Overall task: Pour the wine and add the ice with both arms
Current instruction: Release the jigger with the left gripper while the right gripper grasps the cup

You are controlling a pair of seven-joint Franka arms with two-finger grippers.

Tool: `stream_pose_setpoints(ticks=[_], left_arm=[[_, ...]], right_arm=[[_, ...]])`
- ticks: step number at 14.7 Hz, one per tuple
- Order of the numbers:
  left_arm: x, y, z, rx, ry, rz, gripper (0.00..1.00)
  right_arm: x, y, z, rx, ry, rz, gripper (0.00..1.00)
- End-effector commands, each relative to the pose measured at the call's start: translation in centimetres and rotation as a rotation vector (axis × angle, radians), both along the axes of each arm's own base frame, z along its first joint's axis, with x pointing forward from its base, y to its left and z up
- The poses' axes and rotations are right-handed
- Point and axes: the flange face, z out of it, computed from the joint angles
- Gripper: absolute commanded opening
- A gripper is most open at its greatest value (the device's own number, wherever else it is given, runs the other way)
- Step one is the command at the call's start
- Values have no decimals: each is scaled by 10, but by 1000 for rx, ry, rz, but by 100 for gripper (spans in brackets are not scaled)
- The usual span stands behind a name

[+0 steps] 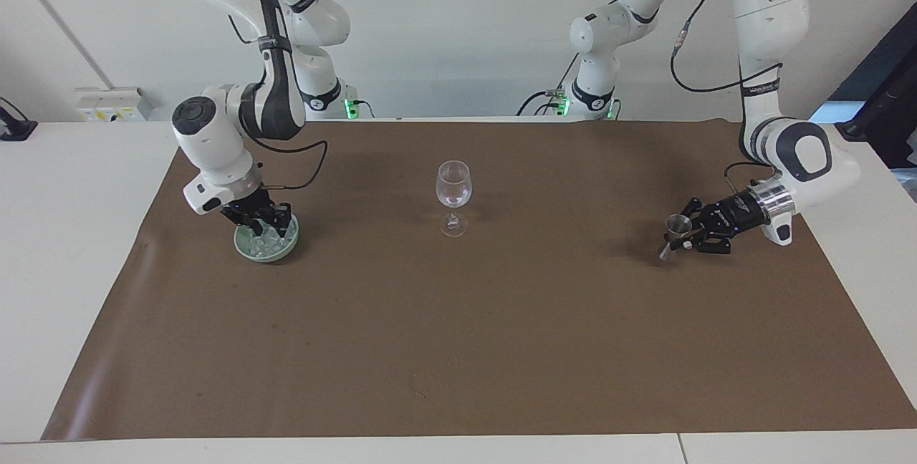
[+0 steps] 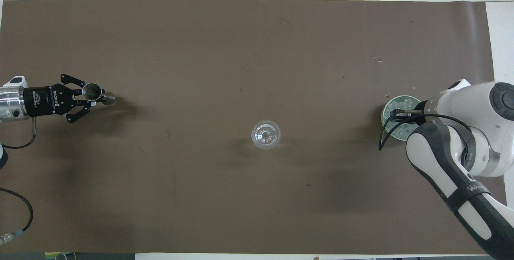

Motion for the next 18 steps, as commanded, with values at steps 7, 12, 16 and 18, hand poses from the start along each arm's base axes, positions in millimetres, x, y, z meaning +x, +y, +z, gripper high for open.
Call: stream_pose_setpoints(ticks=[7, 12, 16, 18], left_arm=[[-20, 23, -35, -108, 60, 121, 0], [-30, 19, -40, -132, 78, 137, 44], [-27, 27, -34, -130, 68, 138, 100], [-26, 38, -24, -78, 48, 108, 100]], right_arm=[[-8, -3, 3, 10, -12, -20, 50], [-10, -4, 1, 10, -7, -23, 50], [-12, -4, 0, 10, -4, -23, 50], [-12, -3, 0, 10, -6, -23, 49]])
